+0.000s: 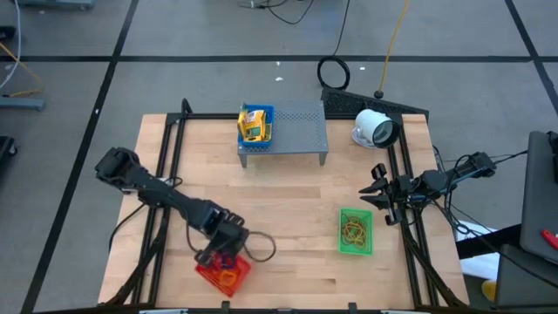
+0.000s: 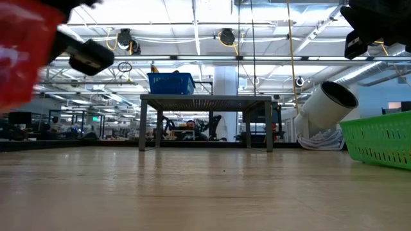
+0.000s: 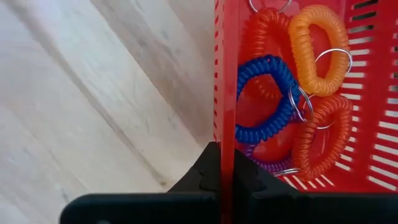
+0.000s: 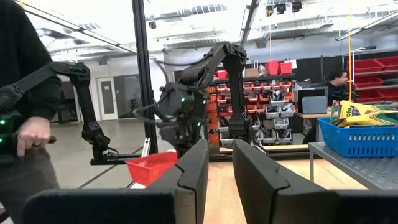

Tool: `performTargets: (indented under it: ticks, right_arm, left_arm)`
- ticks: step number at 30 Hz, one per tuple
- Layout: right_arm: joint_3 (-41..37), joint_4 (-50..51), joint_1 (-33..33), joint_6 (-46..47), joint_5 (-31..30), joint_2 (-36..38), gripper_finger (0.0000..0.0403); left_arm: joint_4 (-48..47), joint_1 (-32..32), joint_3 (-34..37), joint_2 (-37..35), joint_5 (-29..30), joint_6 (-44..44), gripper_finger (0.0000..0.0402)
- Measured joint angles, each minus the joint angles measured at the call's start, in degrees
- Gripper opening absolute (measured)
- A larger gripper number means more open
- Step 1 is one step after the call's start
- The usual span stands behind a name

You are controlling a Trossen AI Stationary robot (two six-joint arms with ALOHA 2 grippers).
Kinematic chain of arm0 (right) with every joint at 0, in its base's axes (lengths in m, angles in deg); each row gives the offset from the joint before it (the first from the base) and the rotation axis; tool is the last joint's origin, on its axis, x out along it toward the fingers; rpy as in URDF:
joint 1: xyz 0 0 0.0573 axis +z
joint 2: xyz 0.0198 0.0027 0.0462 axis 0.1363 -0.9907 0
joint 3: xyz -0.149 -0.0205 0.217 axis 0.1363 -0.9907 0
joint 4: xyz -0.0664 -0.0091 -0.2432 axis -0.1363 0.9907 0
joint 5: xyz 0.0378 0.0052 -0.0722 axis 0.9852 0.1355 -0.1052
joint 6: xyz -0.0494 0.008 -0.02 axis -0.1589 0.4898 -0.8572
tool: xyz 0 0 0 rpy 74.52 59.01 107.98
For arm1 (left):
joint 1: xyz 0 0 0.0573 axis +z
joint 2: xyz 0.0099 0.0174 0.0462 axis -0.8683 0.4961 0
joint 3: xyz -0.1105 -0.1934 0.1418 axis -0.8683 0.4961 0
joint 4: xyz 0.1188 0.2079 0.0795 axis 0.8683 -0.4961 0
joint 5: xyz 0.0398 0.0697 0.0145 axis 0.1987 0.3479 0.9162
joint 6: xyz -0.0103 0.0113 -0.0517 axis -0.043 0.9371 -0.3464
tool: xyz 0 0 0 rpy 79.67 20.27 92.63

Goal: Pick & Place Office Desk Supplies
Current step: Put the red bin with spiral keychains on the shelf

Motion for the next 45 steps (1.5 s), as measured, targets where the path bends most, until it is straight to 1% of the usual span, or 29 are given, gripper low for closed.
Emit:
performTargets:
  ticks: [2, 6, 9, 12, 15, 19, 25, 29, 34, 41, 45]
  right_arm:
    - [0.00, 0.00, -0.01, -0.01, 0.00, 0.01, 0.0063]
    - [0.00, 0.00, -0.01, -0.01, 0.00, 0.01, 0.0064]
    - [0.00, 0.00, 0.00, 0.00, 0.00, 0.02, 0.0063]
    - [0.00, 0.00, -0.01, 0.00, 0.00, 0.00, 0.0064]
    - [0.00, 0.00, 0.00, -0.01, 0.00, 0.00, 0.0063]
    - [0.00, 0.00, 0.00, 0.00, 0.00, 0.02, 0.0063]
    - [0.00, 0.00, 0.00, 0.00, 0.00, 0.00, 0.0063]
    - [0.00, -0.04, -0.01, -0.01, 0.00, 0.01, 0.0064]
    - [0.00, -0.04, -0.01, 0.00, 0.00, 0.02, 0.0064]
    - [0.00, -0.02, 0.00, -0.01, 0.00, 0.02, 0.0063]
    - [0.00, -0.02, -0.02, 0.00, 0.00, 0.02, 0.0064]
  left_arm:
    - [-0.12, 1.48, -1.82, 0.00, -1.65, -5.08, 0.0002]
    - [-2.73, 4.49, -5.73, 0.00, -1.60, -11.46, 0.0001]
    - [-5.09, 6.78, -9.11, 0.00, 0.12, -14.01, 0.0001]
    - [-7.06, 9.04, -12.44, 0.00, 0.41, -14.20, 0.0001]
    - [-9.26, 10.93, -15.73, 0.00, 2.14, -15.26, 0.0001]
    - [-11.59, 13.67, -19.92, -0.02, 2.75, -22.27, 0.0001]
    - [-12.99, 18.49, -27.63, 0.83, 9.36, -38.60, 0.0000]
    - [-14.33, 21.26, -34.64, 2.83, 13.11, -48.47, 0.0000]
    - [-17.85, 25.09, -44.76, 7.33, 16.73, -57.65, 0.0000]
    - [-23.33, 31.38, -59.92, 15.48, 17.16, -60.61, 0.0000]
    - [-25.38, 35.14, -66.22, 20.11, 16.91, -62.70, 0.0000]
